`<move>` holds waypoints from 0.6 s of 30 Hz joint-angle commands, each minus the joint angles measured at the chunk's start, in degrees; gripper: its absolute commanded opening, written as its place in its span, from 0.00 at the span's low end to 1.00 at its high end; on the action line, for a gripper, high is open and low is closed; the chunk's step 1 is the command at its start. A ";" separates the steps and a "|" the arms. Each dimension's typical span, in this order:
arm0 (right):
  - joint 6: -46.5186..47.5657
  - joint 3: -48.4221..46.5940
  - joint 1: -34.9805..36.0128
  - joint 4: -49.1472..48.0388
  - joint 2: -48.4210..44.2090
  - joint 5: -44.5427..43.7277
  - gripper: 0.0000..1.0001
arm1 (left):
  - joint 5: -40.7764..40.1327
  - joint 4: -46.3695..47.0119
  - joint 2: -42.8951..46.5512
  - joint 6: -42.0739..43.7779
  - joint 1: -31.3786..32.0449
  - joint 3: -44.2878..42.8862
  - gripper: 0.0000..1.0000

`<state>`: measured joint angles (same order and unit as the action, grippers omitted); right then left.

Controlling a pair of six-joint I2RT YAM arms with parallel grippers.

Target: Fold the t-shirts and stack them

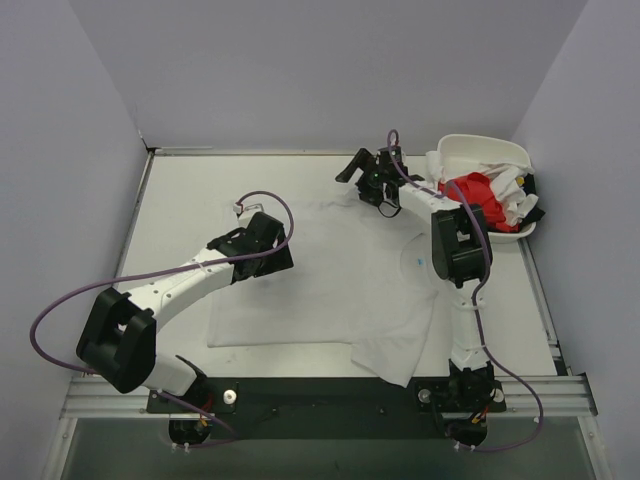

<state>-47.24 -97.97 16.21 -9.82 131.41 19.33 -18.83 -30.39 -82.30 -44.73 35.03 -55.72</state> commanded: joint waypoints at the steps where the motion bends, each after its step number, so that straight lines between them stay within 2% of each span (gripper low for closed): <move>1: 1.80 -1.59 0.14 -2.40 -3.89 -0.88 1.00 | -0.33 1.39 -0.49 -0.09 -0.40 -0.52 0.97; 9: -0.21 -13.46 0.40 -2.04 5.07 2.72 1.00 | -0.33 1.65 -1.11 -0.27 -0.48 -0.61 0.97; 14: -5.13 -31.27 1.02 -0.28 17.81 5.80 1.00 | -0.33 1.39 -1.72 -0.01 -0.75 -0.97 0.98; 18: -9.79 -33.17 1.28 -6.77 22.22 6.33 1.00 | -0.33 1.48 -2.07 0.08 -0.92 -0.61 0.98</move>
<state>-51.33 -129.14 16.73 -11.81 150.30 23.11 -18.83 -30.35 -83.81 -44.73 34.65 -55.72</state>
